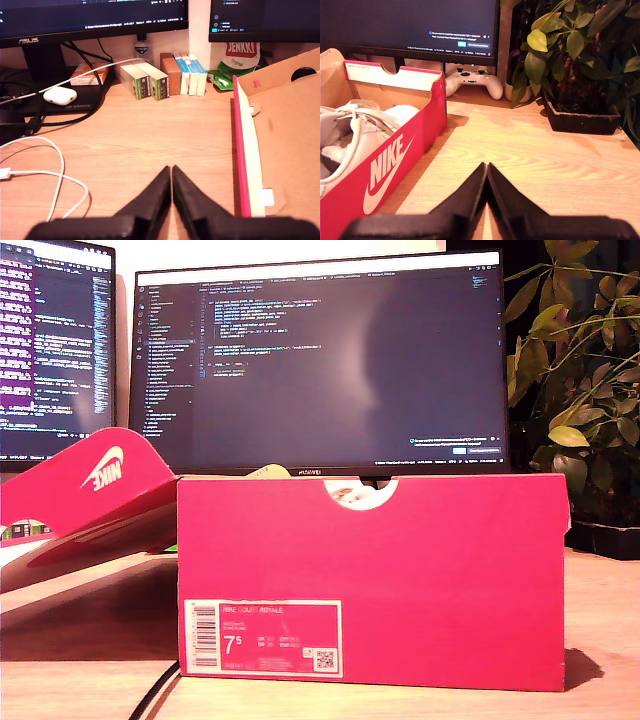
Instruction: Close the red shoebox by pushing the lid with your left arm and holding the box in place with your right arm
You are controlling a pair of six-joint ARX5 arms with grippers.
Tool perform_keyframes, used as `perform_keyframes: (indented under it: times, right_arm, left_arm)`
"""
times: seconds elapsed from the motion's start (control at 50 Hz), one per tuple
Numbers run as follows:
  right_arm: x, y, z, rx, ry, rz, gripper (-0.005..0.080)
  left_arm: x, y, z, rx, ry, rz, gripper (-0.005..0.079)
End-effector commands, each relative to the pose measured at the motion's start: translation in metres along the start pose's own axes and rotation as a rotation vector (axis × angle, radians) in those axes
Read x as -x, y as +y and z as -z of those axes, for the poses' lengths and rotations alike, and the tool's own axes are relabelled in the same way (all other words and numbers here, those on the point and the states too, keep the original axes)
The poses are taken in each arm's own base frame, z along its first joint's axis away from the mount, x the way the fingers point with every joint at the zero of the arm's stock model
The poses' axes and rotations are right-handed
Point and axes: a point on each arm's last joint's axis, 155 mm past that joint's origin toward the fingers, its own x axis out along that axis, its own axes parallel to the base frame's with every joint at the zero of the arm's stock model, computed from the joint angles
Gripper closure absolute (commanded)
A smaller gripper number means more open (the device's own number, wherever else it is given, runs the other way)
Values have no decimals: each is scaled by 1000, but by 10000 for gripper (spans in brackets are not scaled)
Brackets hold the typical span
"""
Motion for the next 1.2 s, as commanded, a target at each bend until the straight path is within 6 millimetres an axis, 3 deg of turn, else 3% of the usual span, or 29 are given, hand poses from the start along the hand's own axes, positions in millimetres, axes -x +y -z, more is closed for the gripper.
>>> perform_keyframes:
  times: [0.0, 0.8, 0.92, 1.18]
  right_arm:
    - [-2, -8, 12, -9, 19, 32, 764]
    - [-2, -8, 10, -22, 9, 31, 764]
    - [-2, -8, 0, -75, -30, 33, 764]
    - [3, 1, -40, -234, -167, -40, 764]
  left_arm:
    - [-3, 1, 16, 4, 30, 0, 761]
    - [-3, -1, 16, 5, 29, 8, 761]
    - [-3, -3, 16, 11, 30, 20, 761]
    - [-2, -16, 15, 146, 33, 89, 761]
